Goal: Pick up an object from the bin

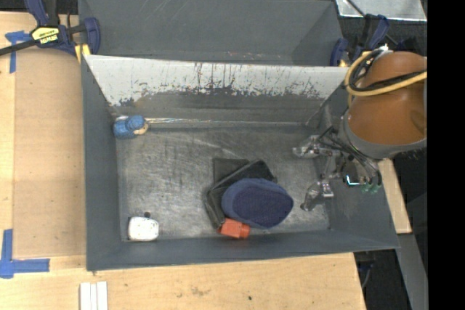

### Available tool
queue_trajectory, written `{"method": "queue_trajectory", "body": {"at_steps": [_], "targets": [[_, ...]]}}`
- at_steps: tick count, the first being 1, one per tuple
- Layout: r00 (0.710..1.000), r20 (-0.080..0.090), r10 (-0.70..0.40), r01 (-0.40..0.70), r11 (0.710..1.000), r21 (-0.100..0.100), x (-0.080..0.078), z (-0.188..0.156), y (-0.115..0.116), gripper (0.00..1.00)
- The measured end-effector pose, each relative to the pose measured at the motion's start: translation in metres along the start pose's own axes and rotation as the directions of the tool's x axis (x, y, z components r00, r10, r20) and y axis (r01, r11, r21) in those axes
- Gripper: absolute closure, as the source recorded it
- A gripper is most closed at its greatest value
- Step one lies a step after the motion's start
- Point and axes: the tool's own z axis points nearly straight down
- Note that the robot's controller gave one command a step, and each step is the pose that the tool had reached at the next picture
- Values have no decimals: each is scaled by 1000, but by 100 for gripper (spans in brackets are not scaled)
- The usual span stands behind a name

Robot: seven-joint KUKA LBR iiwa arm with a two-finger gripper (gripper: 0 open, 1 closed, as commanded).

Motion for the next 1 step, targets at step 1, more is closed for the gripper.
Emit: {"method": "queue_trajectory", "body": {"at_steps": [1], "targets": [[994, 11, 110, -110, 994, -3, -11, -13, 70, 0]]}}
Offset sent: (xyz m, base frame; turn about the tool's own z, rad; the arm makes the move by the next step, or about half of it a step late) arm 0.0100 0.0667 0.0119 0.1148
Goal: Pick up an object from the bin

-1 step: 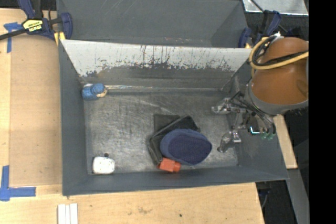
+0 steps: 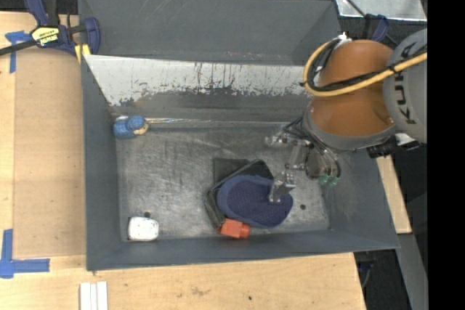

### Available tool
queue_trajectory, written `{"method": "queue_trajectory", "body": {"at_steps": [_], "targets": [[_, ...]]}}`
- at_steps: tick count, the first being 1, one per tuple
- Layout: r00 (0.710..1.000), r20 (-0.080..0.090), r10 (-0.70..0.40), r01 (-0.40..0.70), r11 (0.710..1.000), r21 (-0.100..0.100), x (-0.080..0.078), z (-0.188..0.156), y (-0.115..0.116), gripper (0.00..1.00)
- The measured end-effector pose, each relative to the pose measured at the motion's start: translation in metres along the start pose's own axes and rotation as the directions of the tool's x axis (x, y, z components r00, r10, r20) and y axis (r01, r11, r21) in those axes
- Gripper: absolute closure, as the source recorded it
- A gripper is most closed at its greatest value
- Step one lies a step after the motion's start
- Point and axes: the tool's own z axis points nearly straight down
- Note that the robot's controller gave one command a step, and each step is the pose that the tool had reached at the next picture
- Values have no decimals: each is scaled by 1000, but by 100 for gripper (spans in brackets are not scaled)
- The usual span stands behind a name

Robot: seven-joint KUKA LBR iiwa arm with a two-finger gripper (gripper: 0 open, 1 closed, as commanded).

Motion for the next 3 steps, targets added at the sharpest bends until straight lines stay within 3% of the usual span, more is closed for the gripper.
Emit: {"method": "queue_trajectory", "body": {"at_steps": [1, 2, 3], "targets": [[999, 0, -43, 43, 999, 8, 3, 68, 26, 0], [999, 0, -45, 45, 999, 9, 3, 68, 26, 100], [993, 6, -118, 118, 993, 3, -4, -69, 28, 100]]}}
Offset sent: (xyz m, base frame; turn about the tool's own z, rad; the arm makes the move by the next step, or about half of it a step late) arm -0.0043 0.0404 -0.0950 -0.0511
